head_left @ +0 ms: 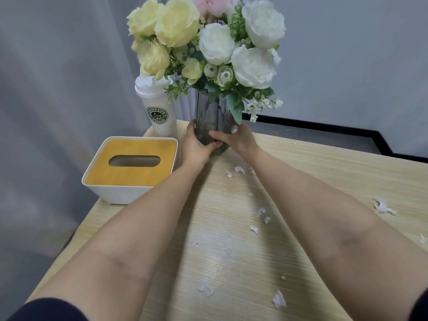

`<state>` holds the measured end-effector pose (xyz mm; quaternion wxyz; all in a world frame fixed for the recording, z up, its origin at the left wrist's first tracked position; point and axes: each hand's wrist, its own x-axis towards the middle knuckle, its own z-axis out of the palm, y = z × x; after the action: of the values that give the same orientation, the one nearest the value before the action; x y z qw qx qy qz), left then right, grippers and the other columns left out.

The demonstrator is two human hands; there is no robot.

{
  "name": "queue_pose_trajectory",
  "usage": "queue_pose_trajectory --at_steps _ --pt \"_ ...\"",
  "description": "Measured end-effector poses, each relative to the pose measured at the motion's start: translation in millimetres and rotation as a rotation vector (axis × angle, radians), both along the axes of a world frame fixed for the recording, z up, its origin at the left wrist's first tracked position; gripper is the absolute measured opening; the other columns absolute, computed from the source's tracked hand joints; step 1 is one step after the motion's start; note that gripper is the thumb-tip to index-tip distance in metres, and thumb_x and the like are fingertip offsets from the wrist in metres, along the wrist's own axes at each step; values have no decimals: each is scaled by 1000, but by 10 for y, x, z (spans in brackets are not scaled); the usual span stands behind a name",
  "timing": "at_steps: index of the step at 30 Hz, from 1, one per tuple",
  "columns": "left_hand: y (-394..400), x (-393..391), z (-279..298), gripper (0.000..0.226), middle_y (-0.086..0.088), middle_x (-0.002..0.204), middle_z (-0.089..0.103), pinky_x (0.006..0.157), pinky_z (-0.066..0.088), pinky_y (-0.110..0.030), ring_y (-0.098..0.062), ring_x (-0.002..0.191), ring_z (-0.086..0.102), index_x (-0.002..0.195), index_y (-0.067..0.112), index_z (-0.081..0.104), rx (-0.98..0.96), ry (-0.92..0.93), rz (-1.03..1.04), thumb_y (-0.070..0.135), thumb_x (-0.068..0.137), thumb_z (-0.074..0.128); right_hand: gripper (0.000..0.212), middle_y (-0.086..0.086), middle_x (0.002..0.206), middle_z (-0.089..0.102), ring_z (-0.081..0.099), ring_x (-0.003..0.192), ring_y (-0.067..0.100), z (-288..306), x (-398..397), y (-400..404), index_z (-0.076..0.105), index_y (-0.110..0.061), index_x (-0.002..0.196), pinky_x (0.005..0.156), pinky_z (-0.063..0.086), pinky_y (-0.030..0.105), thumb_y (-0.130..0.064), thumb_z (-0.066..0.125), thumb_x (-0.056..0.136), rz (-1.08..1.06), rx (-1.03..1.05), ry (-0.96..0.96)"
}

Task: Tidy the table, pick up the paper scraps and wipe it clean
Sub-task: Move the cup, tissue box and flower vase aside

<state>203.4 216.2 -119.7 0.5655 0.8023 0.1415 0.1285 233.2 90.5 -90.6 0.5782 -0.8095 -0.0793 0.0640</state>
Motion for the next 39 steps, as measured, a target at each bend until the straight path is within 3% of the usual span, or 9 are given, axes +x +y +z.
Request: queue_pose_trajectory --at_steps 4,9,10,13,14,17,21,26,39 --pt "19 -2 -3 90 -2 129 57 98 42 -24 -16 118 56 142 16 30 15 11 -15 19 68 83 52 -8 104 60 56 104 11 -44 -11 37 57 -18 119 86 40 20 -28 79 73 -18 -20 -10" --pt "12 -44 32 80 -2 127 57 90 39 -18 -15 116 54 137 13 34 106 19 -30 20 72 80 64 -12 108 55 53 106 8 -24 -93 43 45 -16 132 72 40 4 -25 76 77 -12 -30 1" --pt "23 -55 34 81 -4 128 56 92 40 -20 -16 117 54 137 11 33 129 33 -46 22 72 80 67 -11 112 55 53 108 10 -28 -114 34 43 -15 135 76 41 4 -25 77 77 -12 -37 5" --pt "32 -133 55 91 -10 137 49 105 38 -31 -22 127 47 141 6 27 141 86 -79 24 70 81 88 3 142 44 43 129 22 -54 -233 -72 30 -17 145 102 39 28 -38 77 74 -52 -120 47" --pt "15 -183 79 88 -11 137 49 106 36 -28 -23 127 46 140 4 28 144 108 -82 20 71 80 92 5 147 38 39 133 23 -54 -295 -139 25 -16 147 105 37 29 -39 76 74 -68 -143 65" --pt "-56 -386 144 71 -9 132 53 97 33 -21 -23 124 48 133 6 39 171 152 -72 14 74 77 90 -1 144 36 38 131 15 -20 -520 -404 22 -12 148 93 36 10 -33 74 78 -90 -196 79" --pt "-203 -648 296 69 -9 138 50 105 38 -39 -28 127 46 139 12 38 318 258 -158 35 82 69 86 6 151 31 29 139 20 132 -838 -838 26 -15 147 110 26 32 -37 72 79 -100 -309 92" --pt "-621 -954 711 68 -10 149 35 108 30 -34 -26 136 34 146 10 29 517 291 -306 42 91 54 78 3 151 32 28 139 18 488 -1221 -1420 29 -19 146 111 24 31 -40 68 82 -161 -351 100" --pt "-1538 -1523 1426 58 -5 150 35 110 26 -32 -21 138 32 145 13 33 241 238 -338 36 94 52 67 3 146 40 36 135 19 1112 -1855 -2305 38 -19 142 109 32 36 -42 64 85 -239 -428 80"
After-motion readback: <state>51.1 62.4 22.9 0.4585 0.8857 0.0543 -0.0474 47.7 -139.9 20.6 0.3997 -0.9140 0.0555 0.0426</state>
